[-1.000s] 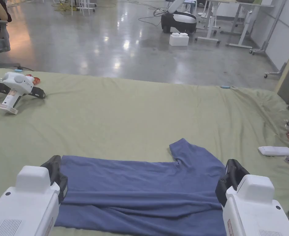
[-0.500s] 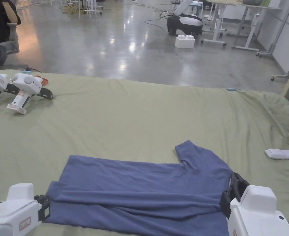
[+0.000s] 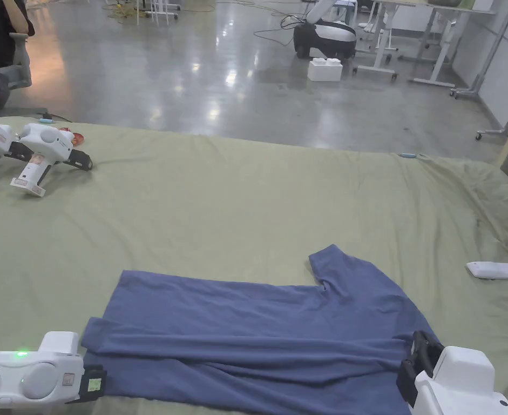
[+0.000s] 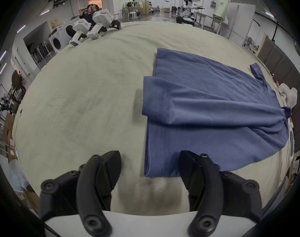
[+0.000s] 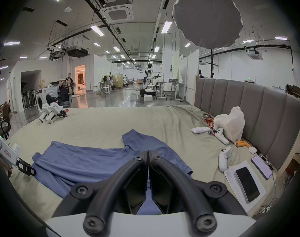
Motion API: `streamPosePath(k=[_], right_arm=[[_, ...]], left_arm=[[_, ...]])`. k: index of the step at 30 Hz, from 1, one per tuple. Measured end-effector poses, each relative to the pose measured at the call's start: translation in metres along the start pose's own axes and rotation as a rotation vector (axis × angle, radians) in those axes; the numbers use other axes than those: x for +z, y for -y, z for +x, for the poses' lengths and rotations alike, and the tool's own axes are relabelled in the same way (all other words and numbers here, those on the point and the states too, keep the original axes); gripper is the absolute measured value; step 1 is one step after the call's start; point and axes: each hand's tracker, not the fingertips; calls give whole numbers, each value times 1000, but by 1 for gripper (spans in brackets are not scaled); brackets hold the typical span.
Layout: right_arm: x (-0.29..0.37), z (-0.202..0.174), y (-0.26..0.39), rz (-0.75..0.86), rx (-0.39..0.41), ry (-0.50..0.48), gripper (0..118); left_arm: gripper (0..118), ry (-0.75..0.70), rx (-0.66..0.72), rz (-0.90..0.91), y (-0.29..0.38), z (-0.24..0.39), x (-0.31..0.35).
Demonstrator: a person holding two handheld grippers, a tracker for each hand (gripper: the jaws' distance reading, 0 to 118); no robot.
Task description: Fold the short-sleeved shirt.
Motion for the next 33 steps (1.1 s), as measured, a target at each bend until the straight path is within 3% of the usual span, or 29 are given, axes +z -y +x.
streamPosePath(k=[3, 6, 9, 10, 13, 15, 18, 22, 24, 26, 29, 33], right_arm=[[-1, 4, 5, -23, -6, 11, 0], [-6, 10, 10, -77, -16, 24, 1], [-13, 18, 14, -151, -14, 39, 4], [-16, 24, 16, -167, -18, 47, 14], [-28, 45, 21, -254, -33, 53, 68], [-38, 59, 27, -333, -23, 48, 76], [-60, 76, 40, -458, 11, 29, 76], [-87, 88, 63, -575, -10, 15, 73], [-98, 88, 73, -635, -7, -34, 57], [-104, 86, 79, -669, -6, -70, 49], [-103, 81, 83, -652, 18, -94, 15], [-96, 82, 77, -644, -10, -102, 7]], left_arm=[[48, 15, -33, 10, 3, 13, 7], [11, 46, -65, 22, 3, 17, 12], [4, 56, -68, 30, 5, 14, 11], [4, 52, -63, 39, 6, 14, 14], [3, 58, -19, 80, 8, 9, 28], [3, 64, -27, 110, 11, 10, 39], [3, 76, -28, 139, 12, 3, 47], [3, 86, -13, 159, 13, -3, 52], [3, 89, -16, 165, 13, -4, 49], [3, 88, -17, 164, 14, -5, 48], [3, 90, -7, 162, 14, -7, 45], [3, 92, 2, 162, 12, -7, 45]])
